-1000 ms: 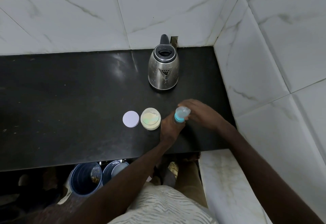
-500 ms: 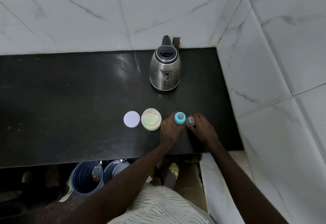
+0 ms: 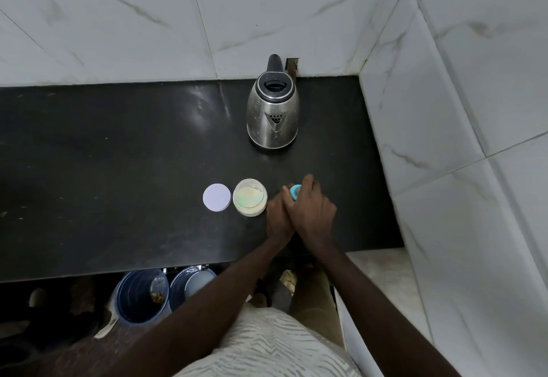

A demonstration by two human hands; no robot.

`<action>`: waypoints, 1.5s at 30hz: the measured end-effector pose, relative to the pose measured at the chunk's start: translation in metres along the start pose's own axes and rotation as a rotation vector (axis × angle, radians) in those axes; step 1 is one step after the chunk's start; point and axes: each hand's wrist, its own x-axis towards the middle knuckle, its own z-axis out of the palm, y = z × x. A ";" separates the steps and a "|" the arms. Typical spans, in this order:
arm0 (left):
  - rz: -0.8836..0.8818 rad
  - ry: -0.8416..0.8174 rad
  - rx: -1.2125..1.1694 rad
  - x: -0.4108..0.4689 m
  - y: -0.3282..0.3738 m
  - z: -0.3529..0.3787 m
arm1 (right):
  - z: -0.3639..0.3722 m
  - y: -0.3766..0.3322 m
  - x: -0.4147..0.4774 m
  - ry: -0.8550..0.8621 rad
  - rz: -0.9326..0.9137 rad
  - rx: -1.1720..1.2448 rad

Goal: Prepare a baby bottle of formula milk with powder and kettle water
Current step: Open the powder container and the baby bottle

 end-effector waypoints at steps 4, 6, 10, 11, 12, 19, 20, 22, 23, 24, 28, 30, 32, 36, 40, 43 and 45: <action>-0.124 0.059 -0.110 0.001 0.002 0.004 | 0.007 -0.001 0.006 0.018 0.036 -0.072; -0.146 0.058 -0.073 0.003 0.000 0.008 | 0.010 -0.002 0.006 0.033 0.037 -0.060; -0.158 0.055 -0.081 0.007 -0.008 0.013 | 0.012 0.006 0.012 0.003 -0.084 -0.091; -0.142 0.046 -0.051 0.008 -0.008 0.015 | 0.012 0.010 0.014 -0.018 -0.132 -0.103; -0.131 0.039 0.000 0.009 -0.007 0.016 | 0.010 0.013 0.016 -0.038 -0.175 -0.115; -0.087 0.036 0.125 0.014 -0.011 0.017 | 0.006 0.030 0.036 -0.136 -0.397 -0.131; -0.073 0.036 0.108 0.013 -0.013 0.017 | 0.005 0.032 0.039 -0.143 -0.423 -0.146; -0.052 0.040 0.045 0.012 -0.013 0.015 | 0.004 0.035 0.045 -0.163 -0.482 -0.181; -0.035 0.035 0.002 0.012 -0.014 0.014 | 0.005 0.038 0.049 -0.179 -0.527 -0.203; -0.012 0.022 -0.032 0.013 -0.013 0.013 | 0.005 0.041 0.054 -0.201 -0.585 -0.228; 0.018 -0.010 0.004 0.014 -0.016 0.013 | 0.001 0.052 0.075 -0.198 -0.903 -0.290; 0.017 -0.014 -0.001 0.014 -0.016 0.013 | -0.006 0.050 0.082 -0.190 -1.013 -0.349; -0.003 -0.029 0.001 0.015 -0.019 0.013 | -0.010 0.049 0.092 -0.226 -1.153 -0.396; -0.014 -0.030 0.009 0.016 -0.023 0.014 | -0.021 0.041 0.114 -0.339 -1.387 -0.400; 0.020 -0.012 0.061 0.015 -0.025 0.016 | -0.032 0.038 0.122 -0.396 -1.554 -0.503; 0.034 -0.024 0.033 0.017 -0.019 0.013 | -0.044 0.039 0.123 -0.413 -1.574 -0.519; 0.043 -0.028 -0.020 0.018 -0.018 0.009 | -0.050 0.044 0.124 -0.447 -1.580 -0.492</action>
